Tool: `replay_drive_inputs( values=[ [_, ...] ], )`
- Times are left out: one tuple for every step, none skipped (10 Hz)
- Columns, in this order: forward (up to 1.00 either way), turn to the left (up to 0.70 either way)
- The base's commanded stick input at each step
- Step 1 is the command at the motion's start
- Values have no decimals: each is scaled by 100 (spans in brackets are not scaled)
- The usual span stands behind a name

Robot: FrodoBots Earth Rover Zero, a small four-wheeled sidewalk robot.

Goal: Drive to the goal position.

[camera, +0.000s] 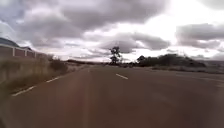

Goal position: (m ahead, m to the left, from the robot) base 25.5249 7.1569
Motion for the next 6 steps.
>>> replay_drive_inputs(
  values=[
    [70,2],
    [70,2],
    [70,2],
    [70,2],
    [70,2],
    [70,2]
  ],
)
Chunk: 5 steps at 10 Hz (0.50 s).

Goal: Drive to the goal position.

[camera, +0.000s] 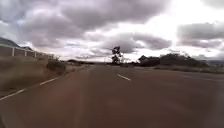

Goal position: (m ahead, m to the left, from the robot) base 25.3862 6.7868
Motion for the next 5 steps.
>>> replay_drive_inputs(
  values=[
    [70,2],
    [70,2],
    [70,2],
    [70,2],
    [70,2]
  ],
)
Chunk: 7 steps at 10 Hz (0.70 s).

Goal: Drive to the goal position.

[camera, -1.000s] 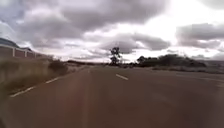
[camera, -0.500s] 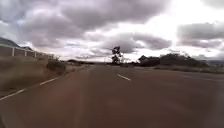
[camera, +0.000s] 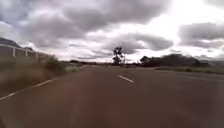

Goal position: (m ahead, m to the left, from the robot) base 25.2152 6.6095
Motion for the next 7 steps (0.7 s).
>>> replay_drive_inputs(
  values=[
    [70,2],
    [70,2],
    [70,2],
    [70,2],
    [70,2],
    [70,2],
    [70,12]
  ],
)
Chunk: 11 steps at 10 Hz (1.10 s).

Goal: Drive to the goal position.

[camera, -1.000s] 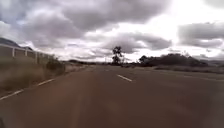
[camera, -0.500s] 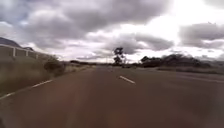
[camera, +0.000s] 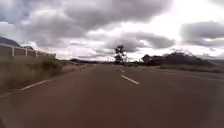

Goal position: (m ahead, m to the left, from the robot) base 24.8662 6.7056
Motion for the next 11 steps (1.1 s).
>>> replay_drive_inputs(
  values=[
    [70,28],
    [70,37],
    [70,37],
    [70,2],
    [70,2],
    [70,3],
    [70,3],
    [70,3],
    [70,3],
    [70,3],
    [70,3]
  ],
)
